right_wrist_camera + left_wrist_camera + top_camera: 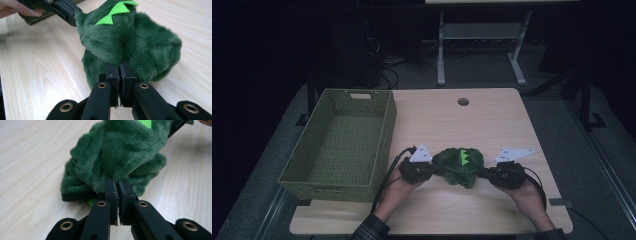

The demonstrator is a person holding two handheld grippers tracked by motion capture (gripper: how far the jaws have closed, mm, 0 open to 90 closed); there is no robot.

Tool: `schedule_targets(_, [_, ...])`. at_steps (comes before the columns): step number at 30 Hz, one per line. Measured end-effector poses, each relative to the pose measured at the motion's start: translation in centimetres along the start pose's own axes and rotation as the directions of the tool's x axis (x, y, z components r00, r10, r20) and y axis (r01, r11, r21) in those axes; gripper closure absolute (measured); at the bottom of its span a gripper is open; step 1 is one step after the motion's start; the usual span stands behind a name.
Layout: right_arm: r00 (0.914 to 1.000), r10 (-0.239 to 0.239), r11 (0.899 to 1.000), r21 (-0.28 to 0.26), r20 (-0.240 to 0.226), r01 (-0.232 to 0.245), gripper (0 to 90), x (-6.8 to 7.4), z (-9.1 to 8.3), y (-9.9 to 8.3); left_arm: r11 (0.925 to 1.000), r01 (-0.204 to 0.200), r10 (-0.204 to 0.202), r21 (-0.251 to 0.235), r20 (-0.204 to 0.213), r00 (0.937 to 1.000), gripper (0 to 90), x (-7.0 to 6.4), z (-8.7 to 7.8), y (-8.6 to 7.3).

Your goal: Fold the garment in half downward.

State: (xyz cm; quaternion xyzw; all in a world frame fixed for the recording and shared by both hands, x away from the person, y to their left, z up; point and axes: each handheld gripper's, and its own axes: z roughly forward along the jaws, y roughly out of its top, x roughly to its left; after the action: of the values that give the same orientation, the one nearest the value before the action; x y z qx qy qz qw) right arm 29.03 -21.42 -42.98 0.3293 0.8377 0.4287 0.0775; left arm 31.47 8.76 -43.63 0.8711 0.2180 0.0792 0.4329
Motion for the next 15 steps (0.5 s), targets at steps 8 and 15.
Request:
schedule_targets(8, [0.9998, 0.004, 0.999, 0.052, -0.017, -0.004, 87.0, 0.8, 0.8, -1.7, 0.9978, -0.016, 0.014, 0.064, 0.034, 0.9993, 86.8, -0.9, 1.6, -1.6])
schedule_targets(15, [1.0000, 0.003, 0.998, 0.069, -0.003, -0.002, 76.2, 0.9, 1.4, -2.1, 0.9982, -0.017, 0.015, 0.057, 0.038, 0.9992, 83.0, -1.1, 1.7, -1.6])
